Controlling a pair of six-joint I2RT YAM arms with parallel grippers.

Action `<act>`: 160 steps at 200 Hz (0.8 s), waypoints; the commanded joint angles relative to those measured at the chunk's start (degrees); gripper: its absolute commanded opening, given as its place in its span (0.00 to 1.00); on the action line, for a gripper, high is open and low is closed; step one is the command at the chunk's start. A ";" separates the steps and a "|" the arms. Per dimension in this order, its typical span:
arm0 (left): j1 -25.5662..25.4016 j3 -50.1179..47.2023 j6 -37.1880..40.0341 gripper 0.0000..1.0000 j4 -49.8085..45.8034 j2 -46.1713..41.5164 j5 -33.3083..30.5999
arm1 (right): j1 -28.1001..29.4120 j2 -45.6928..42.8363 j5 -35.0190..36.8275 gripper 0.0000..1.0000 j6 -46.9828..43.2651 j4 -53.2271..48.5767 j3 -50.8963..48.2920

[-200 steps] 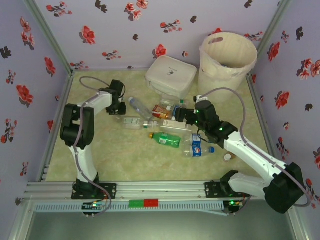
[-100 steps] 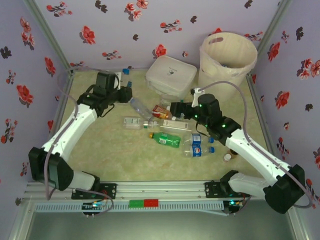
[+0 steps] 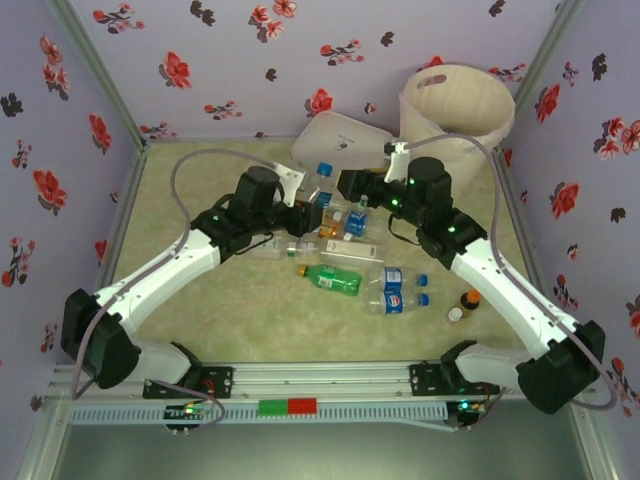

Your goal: Put the plastic bottles in the bin

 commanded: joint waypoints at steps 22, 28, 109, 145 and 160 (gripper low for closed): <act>-1.98 -1.41 2.16 0.35 5.91 2.05 1.23 | -1.71 3.14 -5.33 0.69 5.35 6.63 -0.61; -2.18 -1.58 2.34 0.35 6.06 2.18 1.25 | -1.71 3.41 -5.57 0.69 5.67 6.92 -0.57; -3.28 -1.24 3.24 0.38 6.85 3.05 1.60 | -1.98 6.79 -8.34 0.46 9.39 9.49 -0.61; -3.38 -2.00 2.55 0.46 8.41 2.81 1.65 | -2.19 7.80 -7.86 0.34 9.71 8.65 -0.48; -3.38 -2.37 2.19 0.60 9.82 2.89 1.66 | -2.63 7.74 -8.01 0.28 9.54 7.11 0.24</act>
